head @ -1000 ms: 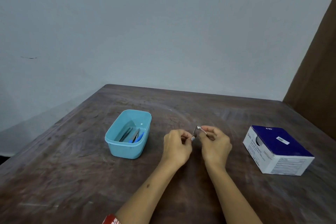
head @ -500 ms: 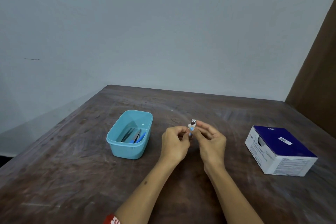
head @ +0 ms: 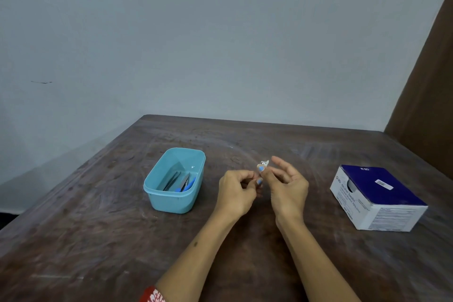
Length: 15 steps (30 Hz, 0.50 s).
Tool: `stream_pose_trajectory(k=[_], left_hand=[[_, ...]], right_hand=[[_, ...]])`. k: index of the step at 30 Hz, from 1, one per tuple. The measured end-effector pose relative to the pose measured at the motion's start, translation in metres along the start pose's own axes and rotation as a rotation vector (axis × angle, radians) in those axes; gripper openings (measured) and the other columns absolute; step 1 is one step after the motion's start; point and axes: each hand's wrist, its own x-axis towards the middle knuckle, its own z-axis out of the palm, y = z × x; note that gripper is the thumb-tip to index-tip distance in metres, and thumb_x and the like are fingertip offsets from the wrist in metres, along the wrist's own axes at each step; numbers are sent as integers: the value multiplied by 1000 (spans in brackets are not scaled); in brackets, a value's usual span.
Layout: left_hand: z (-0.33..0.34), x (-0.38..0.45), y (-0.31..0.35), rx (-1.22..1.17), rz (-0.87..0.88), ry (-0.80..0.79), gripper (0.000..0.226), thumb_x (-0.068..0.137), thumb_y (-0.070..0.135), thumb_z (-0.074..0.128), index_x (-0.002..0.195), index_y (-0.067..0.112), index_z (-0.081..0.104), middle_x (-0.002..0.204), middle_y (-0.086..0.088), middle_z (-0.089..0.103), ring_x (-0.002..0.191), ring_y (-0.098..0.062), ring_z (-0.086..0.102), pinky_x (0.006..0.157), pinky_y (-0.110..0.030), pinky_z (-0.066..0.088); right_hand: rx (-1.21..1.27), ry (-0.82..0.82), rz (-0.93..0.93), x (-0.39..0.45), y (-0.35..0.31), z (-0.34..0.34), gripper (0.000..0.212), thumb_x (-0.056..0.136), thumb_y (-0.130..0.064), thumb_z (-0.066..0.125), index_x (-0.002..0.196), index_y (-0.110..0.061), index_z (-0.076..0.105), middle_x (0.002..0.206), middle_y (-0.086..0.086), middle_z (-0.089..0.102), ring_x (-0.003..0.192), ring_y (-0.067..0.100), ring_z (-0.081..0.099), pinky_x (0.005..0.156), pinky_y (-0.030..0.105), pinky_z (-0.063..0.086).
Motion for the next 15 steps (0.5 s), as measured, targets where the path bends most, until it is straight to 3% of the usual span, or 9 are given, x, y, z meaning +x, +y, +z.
stream_pose_trajectory(k=[2, 5, 8, 15], left_hand=[[1, -1, 1, 4, 11, -21, 16, 88, 7, 60, 99, 11, 71, 82, 1, 70, 67, -3, 66, 63, -11, 53], [2, -1, 0, -10, 32, 32, 18, 88, 5, 59, 101, 9, 71, 83, -1, 71, 67, -4, 67, 64, -12, 54], [0, 0, -1, 0, 48, 71, 20, 88, 6, 58, 101, 12, 72, 83, -1, 72, 70, -6, 69, 66, -14, 55], [3, -4, 0, 36, 65, 7, 13, 87, 8, 60, 91, 13, 72, 81, -1, 71, 73, -9, 69, 70, -21, 58]], right_hand=[[40, 28, -4, 0, -3, -1, 30, 74, -8, 77, 100, -16, 67, 75, -3, 74, 74, 9, 69, 73, 18, 52], [57, -28, 44, -1, -1, 1, 16, 75, -10, 76, 90, -9, 72, 73, 1, 73, 68, 10, 69, 61, 18, 53], [11, -93, 49, -5, 2, 3, 2, 77, -14, 75, 78, -14, 74, 69, 4, 72, 67, 12, 67, 57, 20, 52], [74, -19, 44, -2, -6, 1, 9, 77, -14, 75, 85, -11, 72, 68, 0, 70, 57, 0, 63, 54, 13, 50]])
